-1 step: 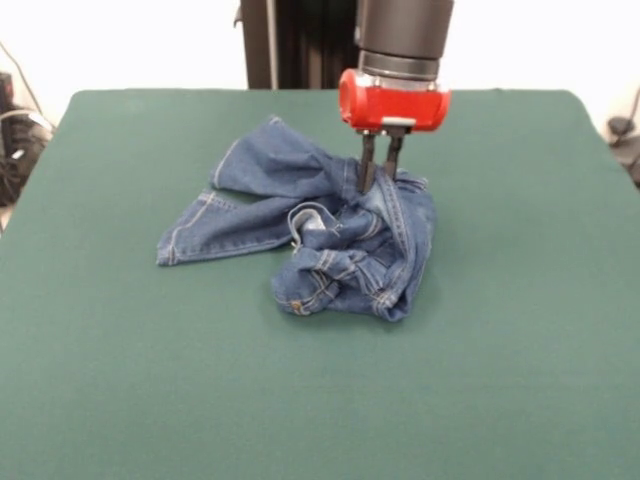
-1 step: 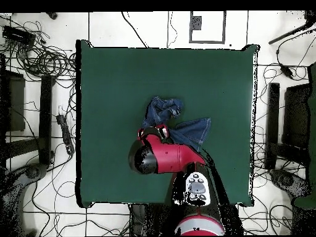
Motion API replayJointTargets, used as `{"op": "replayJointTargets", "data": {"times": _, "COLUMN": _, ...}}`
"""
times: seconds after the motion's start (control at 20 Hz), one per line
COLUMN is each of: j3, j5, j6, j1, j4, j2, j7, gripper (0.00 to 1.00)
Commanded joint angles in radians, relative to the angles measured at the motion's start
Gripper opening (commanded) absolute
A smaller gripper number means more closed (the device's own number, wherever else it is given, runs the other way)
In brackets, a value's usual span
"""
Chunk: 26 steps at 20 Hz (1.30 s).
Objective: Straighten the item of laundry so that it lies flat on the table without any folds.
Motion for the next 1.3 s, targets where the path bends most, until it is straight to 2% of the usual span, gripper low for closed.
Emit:
{"op": "replayJointTargets", "data": {"times": 0.05, "j3": 0.031, "j5": 0.000, "j6": -0.026, "j1": 0.035, "j4": -0.005, "j2": 0.021, "j7": 0.159, "gripper": 0.00}}
{"op": "replayJointTargets", "data": {"times": 0.2, "j3": 0.044, "j5": 0.010, "j6": -0.013, "j1": 0.026, "j4": 0.003, "j2": 0.008, "j7": 0.167, "gripper": 0.00}}
{"op": "replayJointTargets", "data": {"times": 0.45, "j3": 0.086, "j5": 0.028, "j6": 0.124, "j1": 0.000, "j4": 0.041, "j2": -0.069, "j7": 0.142, "gripper": 0.00}}
{"op": "replayJointTargets", "data": {"times": 0.7, "j3": 0.120, "j5": 0.026, "j6": 0.255, "j1": -0.025, "j4": 0.064, "j2": -0.177, "j7": 0.084, "gripper": 0.00}}
{"op": "replayJointTargets", "data": {"times": 0.95, "j3": 0.094, "j5": 0.007, "j6": 0.340, "j1": 0.004, "j4": 0.068, "j2": -0.295, "j7": 0.054, "gripper": 0.00}}
{"op": "replayJointTargets", "data": {"times": 1.3, "j3": 0.140, "j5": 0.014, "j6": 0.419, "j1": -0.029, "j4": 0.065, "j2": -0.336, "j7": 0.034, "gripper": 0.00}}
